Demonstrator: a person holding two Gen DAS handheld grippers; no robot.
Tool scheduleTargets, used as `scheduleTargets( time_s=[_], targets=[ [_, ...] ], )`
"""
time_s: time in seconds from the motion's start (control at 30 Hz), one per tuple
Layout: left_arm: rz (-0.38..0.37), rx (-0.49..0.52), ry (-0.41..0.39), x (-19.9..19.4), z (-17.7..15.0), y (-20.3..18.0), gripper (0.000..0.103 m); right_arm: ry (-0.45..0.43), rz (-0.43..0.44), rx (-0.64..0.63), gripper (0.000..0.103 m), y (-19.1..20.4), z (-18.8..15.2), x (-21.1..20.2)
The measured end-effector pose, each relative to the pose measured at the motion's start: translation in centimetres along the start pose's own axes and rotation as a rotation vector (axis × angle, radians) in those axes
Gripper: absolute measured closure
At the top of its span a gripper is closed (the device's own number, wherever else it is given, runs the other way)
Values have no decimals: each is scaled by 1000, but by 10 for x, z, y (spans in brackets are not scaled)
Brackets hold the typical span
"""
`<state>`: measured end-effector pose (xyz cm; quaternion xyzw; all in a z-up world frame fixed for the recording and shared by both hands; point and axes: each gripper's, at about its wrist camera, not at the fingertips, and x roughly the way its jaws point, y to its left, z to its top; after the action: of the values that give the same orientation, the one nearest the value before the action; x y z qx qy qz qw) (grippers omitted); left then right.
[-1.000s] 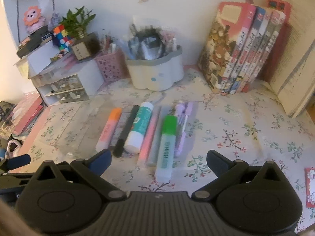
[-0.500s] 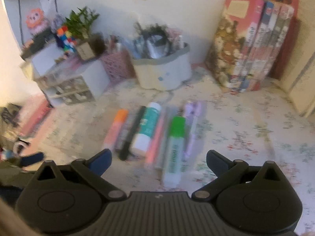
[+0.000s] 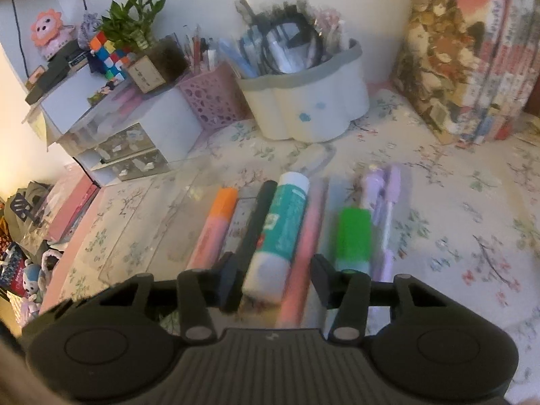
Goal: Organize stationery
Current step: 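Grasp the white teal-labelled glue stick with the right gripper, then lower the glue stick into the clear plastic box and open the right gripper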
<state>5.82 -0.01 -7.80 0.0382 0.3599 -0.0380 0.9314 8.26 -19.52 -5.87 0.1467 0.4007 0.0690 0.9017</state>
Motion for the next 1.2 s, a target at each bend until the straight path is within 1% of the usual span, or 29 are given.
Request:
scheduleTargets(
  time_s=[0.07,0.2,0.33,0.5,0.6,0.63,0.8,0.9,1.03,1.07,1.1,1.13,1.2],
  targets=[
    [3,-21,-12,-1,-1,-2,30,2,-5,-23,83,4,6,9],
    [3,-30,-28,-3,-6,-6,30,24,-63,-66,85,6,15,26],
    [10,-33,-42,-2,-10,-6,30,45,-59,-89,85,9,25,37],
    [9,-32,-57,-4,-12,-9,31,81,-107,-134,84,24,34,49],
    [19,-30,-64,-3,-13,-10,31,95,-145,-208,82,36,33,56],
    [22,-29,-67,-3,-14,-11,31,114,-152,-224,81,38,33,62],
    [23,-32,-72,-3,-14,-11,31,127,-99,-109,85,23,40,63],
    [28,-31,-81,-3,-16,-13,31,136,-45,-11,86,13,39,60],
    [23,-28,-86,-3,-16,-15,31,145,36,157,86,-5,38,54],
    [21,-28,-87,-3,-16,-15,31,138,52,183,95,-7,39,51],
    [20,-29,-87,-3,-16,-15,31,126,66,192,95,-7,40,47],
    [20,-30,-85,-3,-16,-15,31,112,52,198,94,-6,42,43],
    [18,-27,-88,-3,-16,-15,31,80,38,166,94,0,47,38]
  ],
)
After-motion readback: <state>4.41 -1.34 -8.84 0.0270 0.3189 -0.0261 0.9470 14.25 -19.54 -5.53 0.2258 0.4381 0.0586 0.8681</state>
